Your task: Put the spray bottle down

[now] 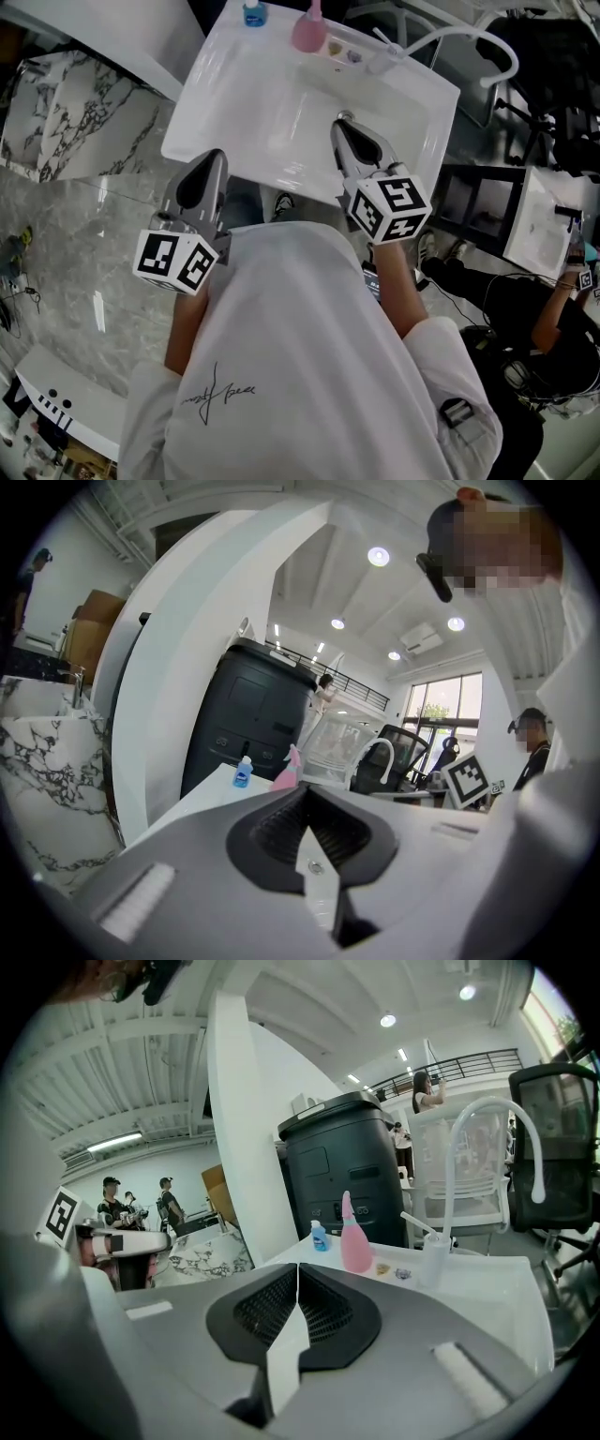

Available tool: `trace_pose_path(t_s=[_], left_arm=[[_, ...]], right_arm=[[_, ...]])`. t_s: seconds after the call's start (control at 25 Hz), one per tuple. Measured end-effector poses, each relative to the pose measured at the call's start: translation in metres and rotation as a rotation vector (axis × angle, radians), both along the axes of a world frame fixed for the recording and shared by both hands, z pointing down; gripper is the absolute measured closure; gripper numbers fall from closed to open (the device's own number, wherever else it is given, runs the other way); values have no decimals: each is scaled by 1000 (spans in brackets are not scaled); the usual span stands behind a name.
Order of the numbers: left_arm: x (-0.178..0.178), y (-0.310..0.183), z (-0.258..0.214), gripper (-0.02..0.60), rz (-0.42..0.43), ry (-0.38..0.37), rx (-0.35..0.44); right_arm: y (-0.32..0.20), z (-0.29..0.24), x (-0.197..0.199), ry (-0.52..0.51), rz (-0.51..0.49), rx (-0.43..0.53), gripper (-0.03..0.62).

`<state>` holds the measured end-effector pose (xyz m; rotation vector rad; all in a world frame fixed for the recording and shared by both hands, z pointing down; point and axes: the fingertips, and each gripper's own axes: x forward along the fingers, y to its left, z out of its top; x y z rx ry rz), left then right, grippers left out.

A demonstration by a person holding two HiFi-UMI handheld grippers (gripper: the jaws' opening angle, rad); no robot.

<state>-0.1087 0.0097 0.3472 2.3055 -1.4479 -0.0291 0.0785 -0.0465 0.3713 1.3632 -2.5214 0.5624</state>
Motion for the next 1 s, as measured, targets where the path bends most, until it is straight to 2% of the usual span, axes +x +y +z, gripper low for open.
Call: trace_pose_path(t_s=[0.4, 0.6, 1.0], left_arm=[[-6, 1, 7, 528, -11, -14, -13], [-4, -1, 12, 528, -29, -19, -29], [2, -5, 11, 529, -43, -23, -48]], right_arm=[[22, -12, -1, -10, -11, 10, 597], [25, -17, 10, -22, 16, 30, 599], [24, -12, 14, -4, 7, 6, 599]])
